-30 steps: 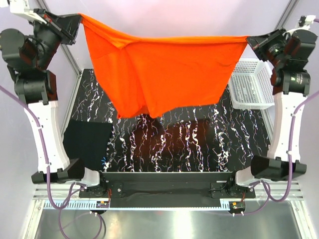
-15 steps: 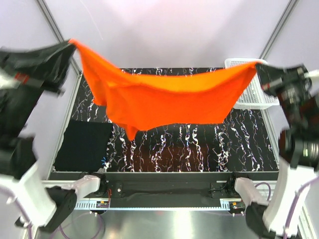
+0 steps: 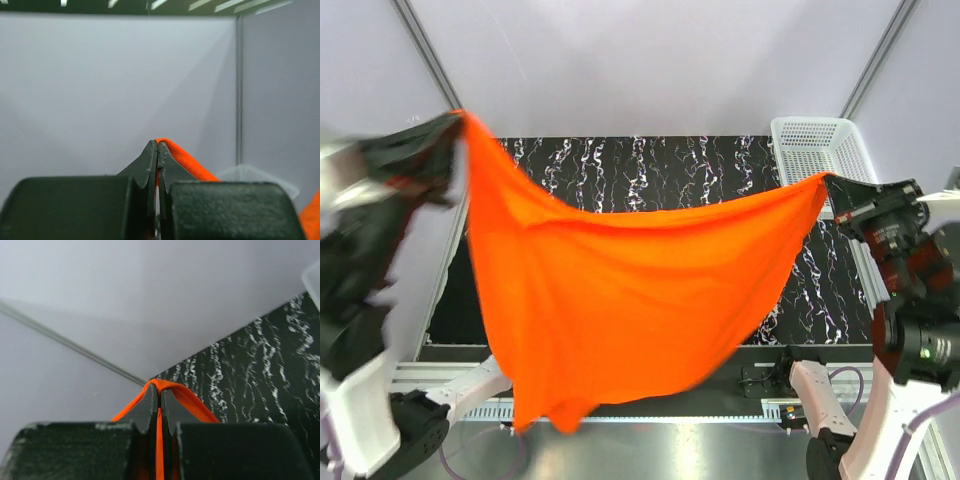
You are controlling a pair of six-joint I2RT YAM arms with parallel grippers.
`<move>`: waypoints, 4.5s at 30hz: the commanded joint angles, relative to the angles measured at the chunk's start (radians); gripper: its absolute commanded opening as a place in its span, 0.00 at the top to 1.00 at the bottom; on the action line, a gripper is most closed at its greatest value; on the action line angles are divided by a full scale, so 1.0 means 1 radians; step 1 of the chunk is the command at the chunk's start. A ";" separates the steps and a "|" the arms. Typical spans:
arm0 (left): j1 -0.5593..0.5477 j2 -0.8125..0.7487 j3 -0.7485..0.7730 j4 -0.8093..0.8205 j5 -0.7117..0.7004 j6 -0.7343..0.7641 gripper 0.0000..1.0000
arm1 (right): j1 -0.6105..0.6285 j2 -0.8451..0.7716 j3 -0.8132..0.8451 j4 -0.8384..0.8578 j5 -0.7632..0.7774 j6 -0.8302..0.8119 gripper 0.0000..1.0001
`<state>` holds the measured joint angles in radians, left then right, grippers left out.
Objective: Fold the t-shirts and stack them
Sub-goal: Flatten the tshirt out
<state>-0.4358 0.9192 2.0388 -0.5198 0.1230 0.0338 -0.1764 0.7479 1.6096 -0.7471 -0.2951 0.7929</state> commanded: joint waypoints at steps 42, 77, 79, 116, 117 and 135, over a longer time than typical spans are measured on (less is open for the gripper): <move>0.014 1.152 0.003 0.058 -0.526 -0.030 0.30 | -0.063 0.815 -0.455 0.203 0.571 -0.224 0.67; 0.140 0.840 -1.010 0.050 -0.055 -0.555 0.63 | 0.466 0.694 -0.536 0.020 0.050 -0.236 0.43; 0.181 0.874 -0.976 0.029 -0.081 -0.532 0.63 | 0.466 0.705 -0.543 0.022 0.045 -0.241 0.43; 0.128 0.925 -0.767 -0.048 0.013 -0.534 0.56 | 0.541 1.235 0.008 0.221 0.102 -0.245 0.40; 0.128 0.919 -0.776 -0.048 0.010 -0.532 0.56 | 0.549 1.251 0.024 0.247 0.091 -0.244 0.40; 0.128 0.781 -0.922 -0.025 0.006 -0.531 0.56 | 0.658 1.482 0.141 0.462 0.231 0.086 0.53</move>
<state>-0.3107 1.7435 1.1332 -0.5720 0.1097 -0.4919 0.4751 2.2143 1.7355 -0.3508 -0.1211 0.8253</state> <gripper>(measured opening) 0.441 0.478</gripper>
